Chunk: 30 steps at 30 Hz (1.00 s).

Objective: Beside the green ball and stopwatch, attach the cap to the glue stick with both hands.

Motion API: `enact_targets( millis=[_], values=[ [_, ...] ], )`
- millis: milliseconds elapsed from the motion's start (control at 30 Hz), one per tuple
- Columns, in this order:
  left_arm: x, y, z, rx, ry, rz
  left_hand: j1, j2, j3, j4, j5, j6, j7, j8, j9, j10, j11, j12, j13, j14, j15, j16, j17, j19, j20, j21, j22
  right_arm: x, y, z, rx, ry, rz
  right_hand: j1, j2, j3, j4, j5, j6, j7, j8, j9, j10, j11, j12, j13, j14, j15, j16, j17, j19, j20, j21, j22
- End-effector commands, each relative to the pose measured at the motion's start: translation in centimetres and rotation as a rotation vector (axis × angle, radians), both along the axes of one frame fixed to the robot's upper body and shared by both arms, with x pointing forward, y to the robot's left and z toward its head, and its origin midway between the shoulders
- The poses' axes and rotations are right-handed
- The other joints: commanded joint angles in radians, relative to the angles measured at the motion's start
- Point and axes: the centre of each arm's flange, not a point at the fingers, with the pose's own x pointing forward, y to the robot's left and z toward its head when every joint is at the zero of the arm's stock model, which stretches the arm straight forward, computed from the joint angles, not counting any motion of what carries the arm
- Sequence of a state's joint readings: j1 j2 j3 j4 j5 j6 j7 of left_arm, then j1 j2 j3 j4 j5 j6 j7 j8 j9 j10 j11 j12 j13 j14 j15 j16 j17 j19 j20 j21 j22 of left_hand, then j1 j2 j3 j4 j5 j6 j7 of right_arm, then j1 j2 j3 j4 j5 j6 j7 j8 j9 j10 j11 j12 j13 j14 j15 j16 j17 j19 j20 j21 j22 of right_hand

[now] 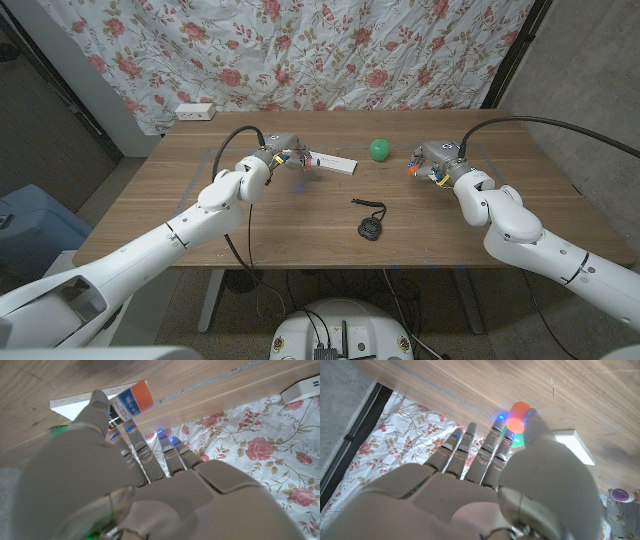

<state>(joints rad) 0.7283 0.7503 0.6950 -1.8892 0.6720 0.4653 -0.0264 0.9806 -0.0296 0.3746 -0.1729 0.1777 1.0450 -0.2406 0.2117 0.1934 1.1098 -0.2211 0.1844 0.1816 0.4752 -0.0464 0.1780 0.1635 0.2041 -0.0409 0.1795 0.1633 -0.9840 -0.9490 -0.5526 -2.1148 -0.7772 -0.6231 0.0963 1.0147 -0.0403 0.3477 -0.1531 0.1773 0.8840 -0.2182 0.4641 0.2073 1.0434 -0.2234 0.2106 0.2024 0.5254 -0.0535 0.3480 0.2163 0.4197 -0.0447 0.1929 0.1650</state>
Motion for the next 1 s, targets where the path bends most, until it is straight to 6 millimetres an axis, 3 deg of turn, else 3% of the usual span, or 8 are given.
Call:
enact_targets(
  millis=[33,1000],
  values=[
    [0.0,0.2,0.0,-0.115,0.035,-0.042,-0.054,0.068,0.002,0.006,0.004,0.093,0.097,0.005,0.004,0.048,-0.001,0.007,0.011,-0.001,-0.120,-0.003,-0.001,0.001,-0.040,0.004,0.002,-0.5,0.2,1.0,0.121,-0.034,0.049,0.000,0.009,-0.004,0.001,-0.001,0.013,0.001,0.005,0.003,0.008,0.001,0.000,0.002,0.004,-0.148,0.004,0.005,-0.001,-0.024,-0.004,0.003],
    [-0.5,-0.6,-0.3,-0.219,0.083,-0.171,-0.059,0.068,0.000,0.006,0.004,0.089,0.099,0.003,0.004,0.047,0.000,0.006,0.011,-0.001,-0.114,-0.002,-0.001,0.001,-0.037,0.004,0.002,-1.7,0.7,1.9,0.340,-0.045,0.185,-0.004,0.016,-0.016,0.003,-0.003,0.016,0.001,0.001,0.003,0.011,0.001,-0.005,0.002,0.000,-0.147,0.005,0.007,-0.005,-0.014,-0.005,0.003]
  ],
)
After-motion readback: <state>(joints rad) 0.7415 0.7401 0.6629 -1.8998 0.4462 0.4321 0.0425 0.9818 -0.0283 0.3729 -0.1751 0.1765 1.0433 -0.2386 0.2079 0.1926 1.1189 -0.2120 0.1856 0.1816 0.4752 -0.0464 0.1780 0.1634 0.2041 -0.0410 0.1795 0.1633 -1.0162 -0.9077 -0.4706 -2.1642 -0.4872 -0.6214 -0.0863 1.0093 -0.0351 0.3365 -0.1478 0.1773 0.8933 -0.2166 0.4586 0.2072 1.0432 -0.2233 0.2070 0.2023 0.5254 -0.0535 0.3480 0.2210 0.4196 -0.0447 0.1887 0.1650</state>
